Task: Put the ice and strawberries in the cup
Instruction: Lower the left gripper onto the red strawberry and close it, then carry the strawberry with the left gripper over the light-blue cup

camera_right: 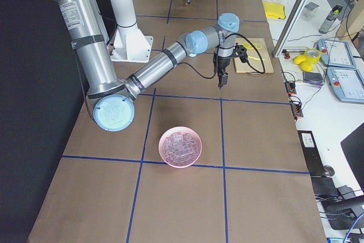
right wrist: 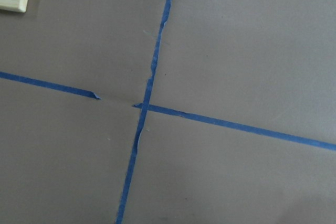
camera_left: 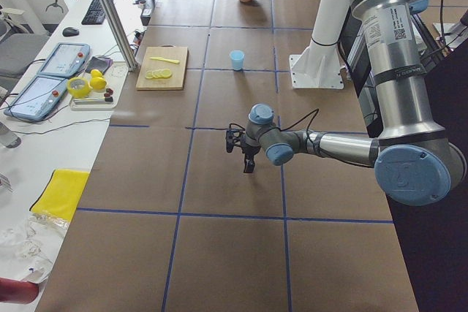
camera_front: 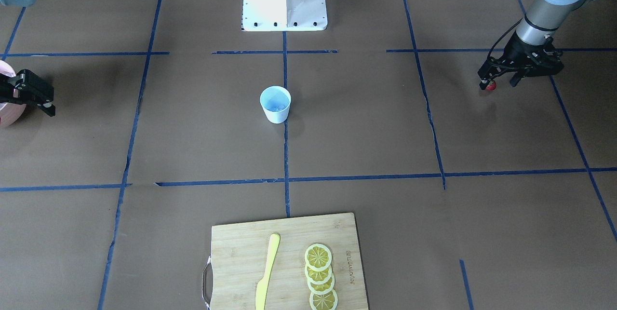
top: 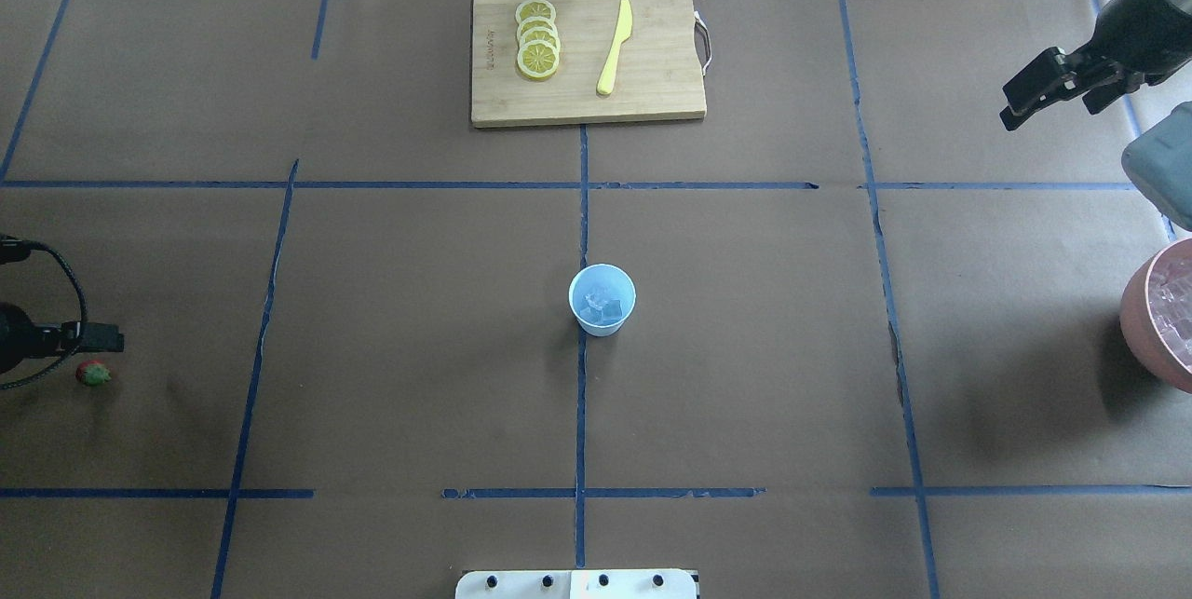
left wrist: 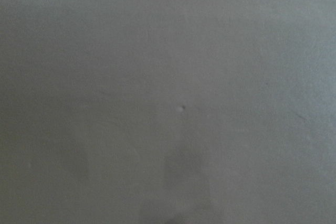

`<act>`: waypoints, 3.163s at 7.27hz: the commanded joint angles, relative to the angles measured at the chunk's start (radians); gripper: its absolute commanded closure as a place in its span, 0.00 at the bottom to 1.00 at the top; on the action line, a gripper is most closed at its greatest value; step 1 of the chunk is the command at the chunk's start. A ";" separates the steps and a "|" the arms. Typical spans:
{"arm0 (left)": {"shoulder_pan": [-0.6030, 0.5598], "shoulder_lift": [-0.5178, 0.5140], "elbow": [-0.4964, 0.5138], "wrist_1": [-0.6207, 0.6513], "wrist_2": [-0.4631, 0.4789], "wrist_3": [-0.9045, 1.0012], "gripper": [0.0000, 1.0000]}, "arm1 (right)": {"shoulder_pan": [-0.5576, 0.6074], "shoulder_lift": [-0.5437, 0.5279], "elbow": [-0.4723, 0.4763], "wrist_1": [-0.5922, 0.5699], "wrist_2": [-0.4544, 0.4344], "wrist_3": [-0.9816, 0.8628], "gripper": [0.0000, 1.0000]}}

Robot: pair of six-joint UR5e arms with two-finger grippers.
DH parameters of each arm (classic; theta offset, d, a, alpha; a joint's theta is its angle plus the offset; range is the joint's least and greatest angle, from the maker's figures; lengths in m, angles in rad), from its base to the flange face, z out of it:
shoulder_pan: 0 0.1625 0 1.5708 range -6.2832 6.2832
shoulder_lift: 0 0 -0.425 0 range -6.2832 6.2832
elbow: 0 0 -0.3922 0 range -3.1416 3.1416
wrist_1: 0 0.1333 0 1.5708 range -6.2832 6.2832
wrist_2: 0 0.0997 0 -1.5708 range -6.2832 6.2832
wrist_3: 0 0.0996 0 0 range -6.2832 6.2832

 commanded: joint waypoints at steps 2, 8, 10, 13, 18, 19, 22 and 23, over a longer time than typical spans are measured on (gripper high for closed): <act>0.048 -0.002 0.024 0.000 0.003 -0.030 0.03 | -0.001 -0.004 0.001 0.000 0.000 -0.003 0.00; 0.047 0.002 0.010 -0.002 0.006 -0.030 0.35 | -0.001 -0.007 0.006 0.000 0.000 -0.003 0.00; 0.040 0.004 0.007 -0.002 0.006 -0.030 0.56 | -0.001 -0.014 0.008 0.000 0.000 -0.001 0.00; 0.037 0.016 0.005 -0.002 0.010 -0.030 0.85 | -0.001 -0.016 0.008 0.000 0.000 0.009 0.00; -0.012 -0.069 -0.275 0.325 -0.044 -0.031 0.96 | -0.001 -0.037 0.012 0.017 0.002 -0.003 0.00; -0.012 -0.197 -0.315 0.495 -0.044 -0.036 0.97 | -0.001 -0.084 0.011 0.093 0.002 -0.001 0.00; 0.031 -0.663 -0.309 0.963 -0.044 -0.129 0.97 | 0.066 -0.172 0.006 0.160 0.003 -0.068 0.00; 0.080 -0.767 -0.274 1.016 -0.044 -0.180 0.97 | 0.108 -0.203 0.001 0.160 0.008 -0.134 0.00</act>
